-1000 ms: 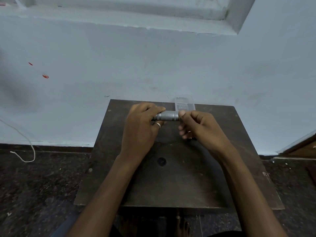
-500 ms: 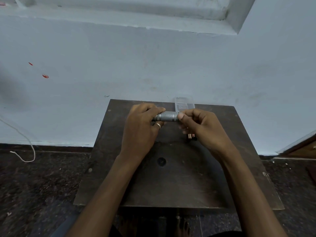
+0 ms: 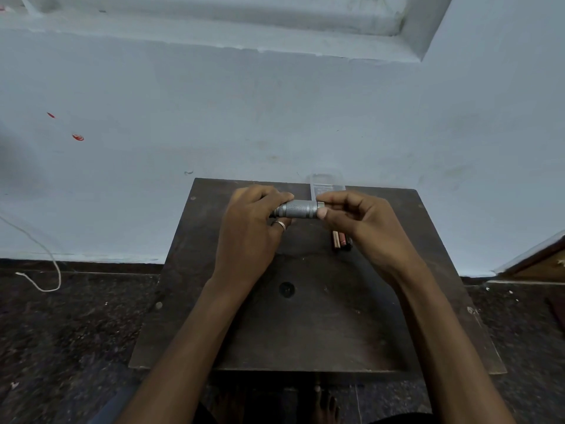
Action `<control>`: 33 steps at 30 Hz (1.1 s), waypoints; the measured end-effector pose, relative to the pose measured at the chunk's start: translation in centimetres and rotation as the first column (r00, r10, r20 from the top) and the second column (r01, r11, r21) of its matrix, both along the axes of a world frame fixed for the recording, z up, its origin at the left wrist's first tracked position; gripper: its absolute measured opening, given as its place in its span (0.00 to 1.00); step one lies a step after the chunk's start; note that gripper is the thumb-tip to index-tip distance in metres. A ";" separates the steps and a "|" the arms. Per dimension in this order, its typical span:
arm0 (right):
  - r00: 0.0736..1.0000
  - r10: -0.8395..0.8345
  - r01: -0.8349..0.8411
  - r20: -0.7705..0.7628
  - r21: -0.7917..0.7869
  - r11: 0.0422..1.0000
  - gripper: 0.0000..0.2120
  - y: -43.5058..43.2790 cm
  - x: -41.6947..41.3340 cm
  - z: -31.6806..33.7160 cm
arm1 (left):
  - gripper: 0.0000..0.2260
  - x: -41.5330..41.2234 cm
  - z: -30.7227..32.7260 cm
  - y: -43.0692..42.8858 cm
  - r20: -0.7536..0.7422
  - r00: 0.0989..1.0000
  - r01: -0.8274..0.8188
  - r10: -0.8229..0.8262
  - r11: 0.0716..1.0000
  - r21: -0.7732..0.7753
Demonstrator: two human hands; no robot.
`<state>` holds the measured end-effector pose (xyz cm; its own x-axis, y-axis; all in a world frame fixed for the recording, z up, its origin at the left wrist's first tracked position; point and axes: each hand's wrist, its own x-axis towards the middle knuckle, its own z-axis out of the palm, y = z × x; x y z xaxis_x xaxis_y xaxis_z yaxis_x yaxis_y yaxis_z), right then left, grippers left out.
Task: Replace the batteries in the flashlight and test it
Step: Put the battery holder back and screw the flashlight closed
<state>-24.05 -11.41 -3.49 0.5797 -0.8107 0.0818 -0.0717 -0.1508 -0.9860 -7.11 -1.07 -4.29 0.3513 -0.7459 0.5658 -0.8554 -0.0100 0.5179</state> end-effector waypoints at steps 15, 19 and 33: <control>0.998 0.064 -0.062 -0.026 0.071 0.996 0.13 0.2 -0.2 0.4 | 0.15 0.1 -0.1 0.0 -0.007 1.000 -0.012 0.013 1.000 0.008; 0.992 0.048 -0.045 -0.115 0.027 0.999 0.06 0.2 -0.3 0.4 | 0.15 -0.1 -0.1 0.0 -0.006 1.000 -0.010 0.010 1.000 0.009; 0.944 -0.138 0.173 -0.301 0.091 0.981 0.26 1.3 2.0 0.2 | 0.16 -0.4 0.0 0.1 0.014 1.000 0.001 -0.001 1.000 0.003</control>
